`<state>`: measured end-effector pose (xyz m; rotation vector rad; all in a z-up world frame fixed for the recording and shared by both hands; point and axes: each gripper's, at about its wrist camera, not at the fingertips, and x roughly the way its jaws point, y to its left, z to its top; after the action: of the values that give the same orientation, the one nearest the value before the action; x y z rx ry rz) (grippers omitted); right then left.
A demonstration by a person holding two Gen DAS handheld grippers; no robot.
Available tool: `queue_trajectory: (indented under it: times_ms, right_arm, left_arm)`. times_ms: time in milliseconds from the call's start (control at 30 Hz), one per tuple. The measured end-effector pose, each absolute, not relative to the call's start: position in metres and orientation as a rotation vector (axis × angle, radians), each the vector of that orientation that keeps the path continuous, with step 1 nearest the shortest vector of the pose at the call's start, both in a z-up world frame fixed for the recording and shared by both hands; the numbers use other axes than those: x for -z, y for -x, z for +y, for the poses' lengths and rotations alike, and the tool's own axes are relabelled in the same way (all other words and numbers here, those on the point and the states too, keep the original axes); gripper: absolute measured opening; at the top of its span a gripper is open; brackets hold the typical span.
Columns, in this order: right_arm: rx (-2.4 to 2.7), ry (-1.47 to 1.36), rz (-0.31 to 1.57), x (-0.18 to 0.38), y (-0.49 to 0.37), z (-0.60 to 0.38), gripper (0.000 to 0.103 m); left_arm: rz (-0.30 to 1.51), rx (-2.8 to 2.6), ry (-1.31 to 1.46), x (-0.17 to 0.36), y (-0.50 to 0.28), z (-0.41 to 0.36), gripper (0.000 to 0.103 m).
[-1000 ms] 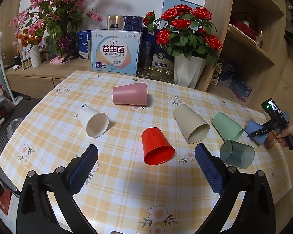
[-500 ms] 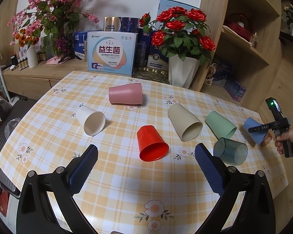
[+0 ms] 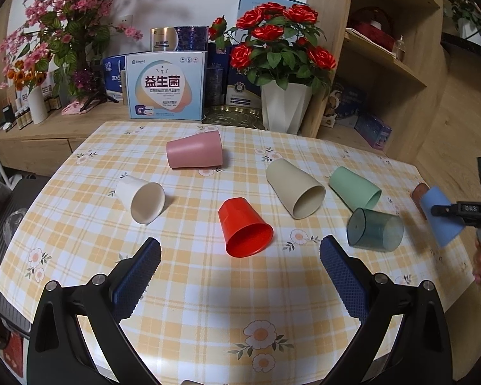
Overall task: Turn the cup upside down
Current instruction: 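Lift the blue cup with the right tool and carry it toward the left tool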
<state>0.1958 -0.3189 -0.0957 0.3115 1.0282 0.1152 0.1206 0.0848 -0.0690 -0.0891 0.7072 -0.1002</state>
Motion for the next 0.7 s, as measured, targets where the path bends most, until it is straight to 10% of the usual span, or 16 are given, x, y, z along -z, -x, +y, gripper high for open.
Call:
queue_trajectory:
  times_ms: [700]
  right_arm:
    - [-0.335,-0.382,1.175,0.168,-0.189,-0.099,0.064]
  left_arm:
    - [0.766,0.027,0.126,0.077,-0.11,0.131,0.097]
